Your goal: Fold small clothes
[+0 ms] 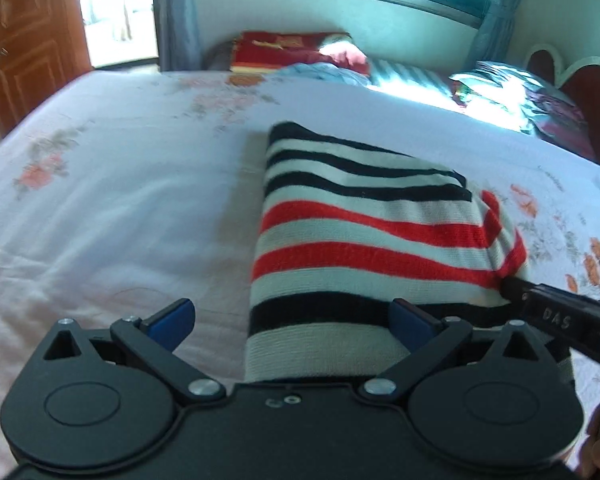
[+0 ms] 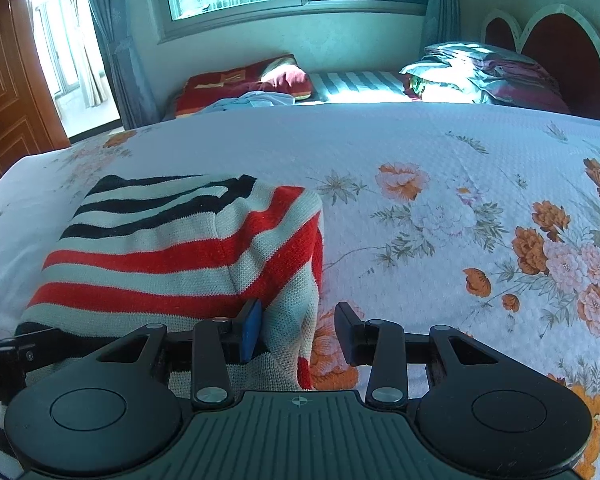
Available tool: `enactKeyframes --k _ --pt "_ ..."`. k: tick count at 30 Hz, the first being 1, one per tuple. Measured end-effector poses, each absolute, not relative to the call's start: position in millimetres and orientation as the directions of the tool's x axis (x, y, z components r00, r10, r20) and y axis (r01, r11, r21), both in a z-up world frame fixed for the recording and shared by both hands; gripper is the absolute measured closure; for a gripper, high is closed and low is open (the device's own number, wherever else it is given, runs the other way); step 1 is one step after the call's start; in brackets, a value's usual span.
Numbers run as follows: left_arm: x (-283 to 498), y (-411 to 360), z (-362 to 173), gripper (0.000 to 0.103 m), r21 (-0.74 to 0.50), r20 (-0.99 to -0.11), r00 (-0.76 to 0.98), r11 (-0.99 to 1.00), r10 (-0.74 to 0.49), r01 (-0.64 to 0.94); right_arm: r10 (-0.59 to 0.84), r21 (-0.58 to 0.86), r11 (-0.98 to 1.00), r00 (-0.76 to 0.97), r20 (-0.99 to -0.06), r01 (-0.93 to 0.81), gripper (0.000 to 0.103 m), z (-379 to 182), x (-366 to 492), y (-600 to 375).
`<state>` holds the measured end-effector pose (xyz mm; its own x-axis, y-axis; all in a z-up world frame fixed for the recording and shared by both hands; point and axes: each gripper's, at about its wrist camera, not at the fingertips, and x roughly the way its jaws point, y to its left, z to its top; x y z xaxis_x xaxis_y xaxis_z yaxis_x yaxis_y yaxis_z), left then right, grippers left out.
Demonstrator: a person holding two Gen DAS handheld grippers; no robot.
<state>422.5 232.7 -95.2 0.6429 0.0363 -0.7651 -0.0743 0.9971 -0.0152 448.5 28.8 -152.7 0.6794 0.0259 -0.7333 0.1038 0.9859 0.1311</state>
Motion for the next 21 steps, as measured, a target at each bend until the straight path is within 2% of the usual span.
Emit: enactKeyframes --k 3,8,9,10,12,18,20,21 --pt "409.6 227.6 -85.7 0.002 0.047 -0.751 0.653 0.994 0.1 -0.099 0.041 0.156 0.982 0.696 -0.717 0.104 0.064 -141.0 437.0 26.9" --pt "377.5 233.3 -66.1 0.008 0.039 -0.766 0.631 0.989 0.122 -0.144 0.111 0.192 0.981 0.73 -0.675 0.029 0.063 -113.5 385.9 27.2" --pt "368.5 234.7 -61.7 0.009 0.04 -0.768 0.628 0.987 0.129 -0.153 0.138 0.206 0.979 0.728 -0.671 0.004 0.055 -107.5 372.5 26.4" --pt "359.3 234.9 -56.7 0.011 0.045 -0.767 0.627 0.986 0.136 -0.159 0.162 0.219 0.976 0.726 -0.669 -0.016 0.037 -102.2 359.7 25.2" --pt "338.6 233.2 -46.3 0.012 0.061 -0.763 0.631 0.987 0.142 -0.148 0.195 0.233 0.971 0.732 -0.653 -0.051 0.02 -89.4 330.3 23.8" --pt "256.3 221.0 -8.5 0.011 0.095 -0.712 0.682 0.985 0.167 -0.142 0.245 0.221 0.966 0.743 -0.622 -0.134 0.019 -56.3 244.5 18.1" --pt "226.9 217.5 5.6 0.01 0.078 -0.701 0.695 0.986 0.161 -0.149 0.243 0.215 0.967 0.755 -0.609 -0.137 0.013 -44.9 216.0 13.7" --pt "212.3 215.1 12.5 0.01 0.072 -0.696 0.7 0.986 0.159 -0.152 0.241 0.213 0.967 0.766 -0.596 -0.138 0.006 -37.7 201.5 11.6"
